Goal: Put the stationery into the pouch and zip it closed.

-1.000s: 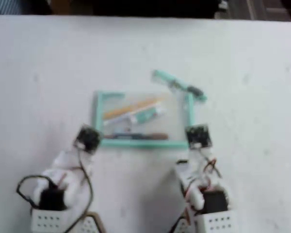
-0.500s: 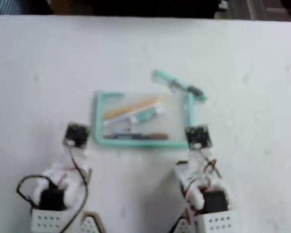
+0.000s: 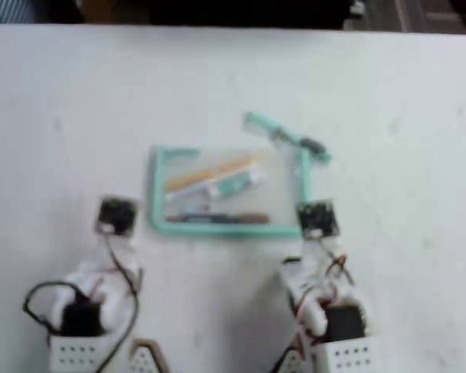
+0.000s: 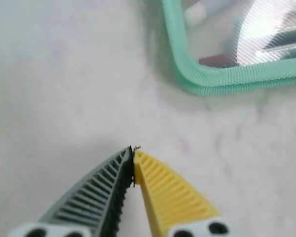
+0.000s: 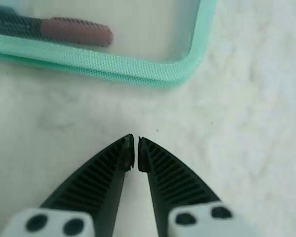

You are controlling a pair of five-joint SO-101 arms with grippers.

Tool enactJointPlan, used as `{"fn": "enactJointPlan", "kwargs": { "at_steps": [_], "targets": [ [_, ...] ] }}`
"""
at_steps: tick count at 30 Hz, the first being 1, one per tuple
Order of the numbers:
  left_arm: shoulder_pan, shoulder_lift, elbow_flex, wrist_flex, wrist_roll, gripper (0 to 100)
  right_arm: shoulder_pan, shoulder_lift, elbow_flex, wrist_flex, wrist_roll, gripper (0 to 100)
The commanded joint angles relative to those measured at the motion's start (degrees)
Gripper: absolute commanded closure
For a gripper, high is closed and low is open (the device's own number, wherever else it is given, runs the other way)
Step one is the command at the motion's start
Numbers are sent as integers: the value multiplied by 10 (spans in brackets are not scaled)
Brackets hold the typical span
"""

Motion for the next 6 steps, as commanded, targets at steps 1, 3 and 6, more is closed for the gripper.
{"fn": "enactJointPlan", "kwargs": {
  "at_steps": [1, 3, 6],
  "targets": [
    [-23, -7, -2, 4, 5, 976, 0, -3, 5, 4, 1, 981],
    [-23, -7, -2, 4, 5, 976, 0, -3, 5, 4, 1, 981],
    [-23, -7, -2, 4, 5, 976, 0, -3, 5, 4, 1, 981]
  ]
}}
